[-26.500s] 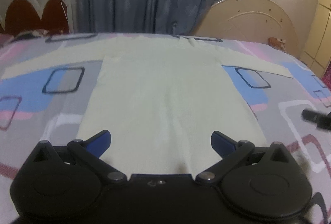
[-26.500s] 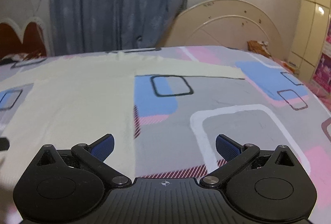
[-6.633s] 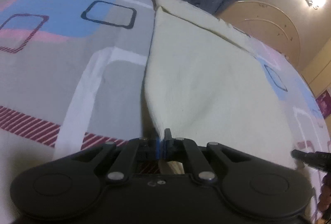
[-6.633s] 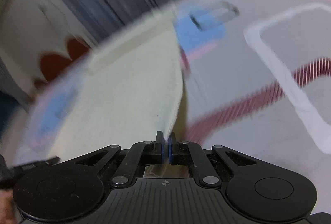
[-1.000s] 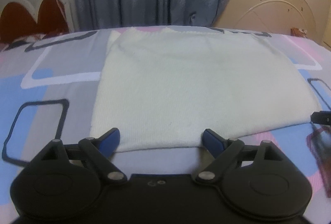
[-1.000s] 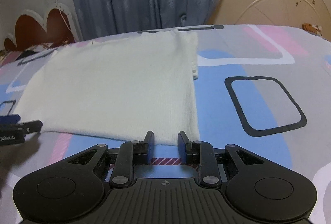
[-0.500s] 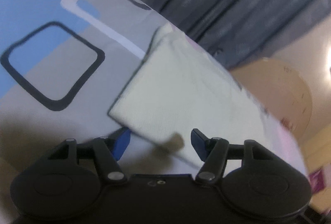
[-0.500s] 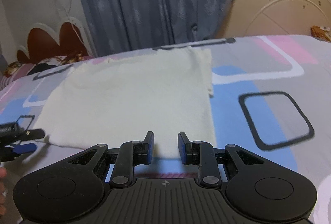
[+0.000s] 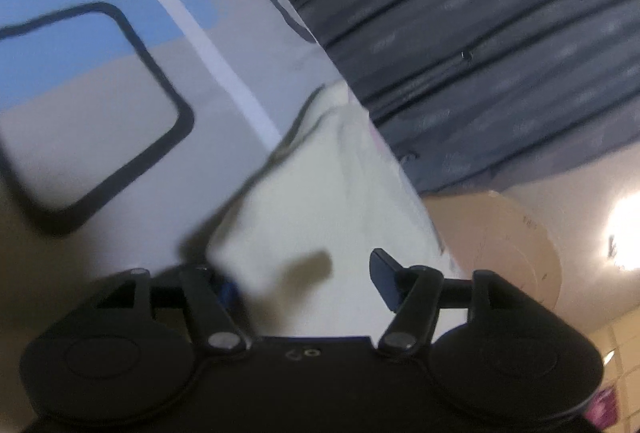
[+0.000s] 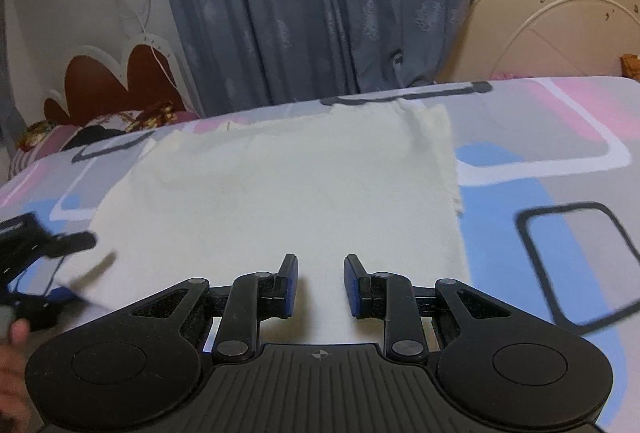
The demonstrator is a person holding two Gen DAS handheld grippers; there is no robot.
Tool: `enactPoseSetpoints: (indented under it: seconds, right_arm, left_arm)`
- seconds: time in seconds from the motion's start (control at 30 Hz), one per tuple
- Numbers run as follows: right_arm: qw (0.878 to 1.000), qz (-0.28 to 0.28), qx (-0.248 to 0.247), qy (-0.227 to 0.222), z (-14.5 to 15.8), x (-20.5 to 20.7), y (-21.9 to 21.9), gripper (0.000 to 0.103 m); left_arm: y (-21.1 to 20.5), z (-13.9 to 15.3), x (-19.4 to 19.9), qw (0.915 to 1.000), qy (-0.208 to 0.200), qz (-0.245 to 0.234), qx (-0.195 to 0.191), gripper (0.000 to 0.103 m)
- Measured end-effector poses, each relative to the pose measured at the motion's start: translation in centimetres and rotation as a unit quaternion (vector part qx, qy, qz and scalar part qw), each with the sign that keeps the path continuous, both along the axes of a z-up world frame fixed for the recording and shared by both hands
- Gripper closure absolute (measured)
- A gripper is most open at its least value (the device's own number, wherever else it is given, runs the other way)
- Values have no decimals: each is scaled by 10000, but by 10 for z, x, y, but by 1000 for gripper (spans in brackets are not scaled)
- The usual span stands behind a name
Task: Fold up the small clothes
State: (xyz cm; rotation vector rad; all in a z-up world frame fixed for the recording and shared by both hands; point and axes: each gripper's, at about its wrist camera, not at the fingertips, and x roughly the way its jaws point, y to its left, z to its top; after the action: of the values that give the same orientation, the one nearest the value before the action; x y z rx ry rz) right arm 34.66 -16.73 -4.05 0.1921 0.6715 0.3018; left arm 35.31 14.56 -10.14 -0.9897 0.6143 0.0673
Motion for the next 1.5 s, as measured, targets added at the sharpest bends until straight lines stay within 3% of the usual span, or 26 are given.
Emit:
enactPoseSetpoints:
  seconds: [0.03, 0.07, 0.1, 0.13, 0.23, 0.3, 0.43, 0.57, 0.67, 0.77, 0.87, 0.97, 1.1, 1.2, 1.33, 1.37, 1.43, 1.47, 1.5]
  right_arm:
    - [10000, 31, 42, -60, 1, 4, 5, 78]
    - [9999, 91, 115, -87, 1, 10, 11, 94]
    - [9997, 155, 167, -78, 1, 15, 16, 102]
    - [9996, 199, 190, -88, 1, 20, 22, 103]
    - [9990, 378, 209, -97, -3, 36, 44, 103]
    - [9988, 420, 248, -94, -5, 46, 56, 103]
    - [9983, 481, 298, -114, -9, 59, 69, 103]
    - [9983, 531, 140, 171, -29, 74, 76, 103]
    - [9983, 500, 276, 136, -25, 70, 70, 103]
    - [9981, 328, 514, 97, -25, 62, 57, 103]
    - [9973, 35, 734, 28, -25, 50, 35, 103]
    - [9958, -389, 818, -104, -23, 37, 11, 103]
    - [9925, -751, 919, -305, -18, 27, -24, 103]
    - [9861, -1101, 1200, -320, -13, 19, -60, 103]
    - [9822, -1378, 1205, -424, -6, 6, -97, 103]
    - [9799, -1453, 1306, -402, -5, 5, -108, 103]
    - [9768, -1497, 1493, -340, -7, 3, -125, 103]
    - [9762, -1504, 1540, -280, -7, 2, -133, 103]
    - [9763, -1455, 1585, -239, -7, 2, -138, 102]
  left_arm:
    - [4, -3, 2, 9998, -40, 107, -144, 54]
    - [5, -7, 3, 9996, -19, 184, -213, 60]
    - [6, -9, 5, 9996, 17, 194, -185, 72]
    - [4, -11, 9, 9998, 35, 172, -113, 82]
    - [8, -18, 9, 9997, 37, 157, -172, 95]
    - [10, -17, 7, 9996, -39, 131, -251, 97]
    - [8, 4, -6, 9976, -653, 132, -209, 97]
    - [11, -20, 5, 9995, -97, 117, -274, 95]
    - [13, -27, 8, 9991, -103, 130, -394, 94]
    - [4, -17, 15, 9999, -127, 12, -65, 97]
    - [-13, 9, 16, 9976, -490, -379, 319, 96]
    - [-46, 43, 28, 9887, -737, -956, 885, 96]
    - [-102, 71, 49, 9721, -925, -1718, 1306, 96]
    - [-148, 78, 62, 9607, -943, -2163, 1459, 96]
    - [-219, 65, 81, 9431, -687, -2856, 1559, 95]
    - [-235, 58, 85, 9371, -598, -3086, 1516, 92]
    - [-264, 42, 88, 9209, -299, -3624, 1405, 61]
    - [-273, 39, 87, 9146, -187, -3767, 1458, 58]
    - [-274, 37, 92, 9148, -304, -3726, 1528, 53]
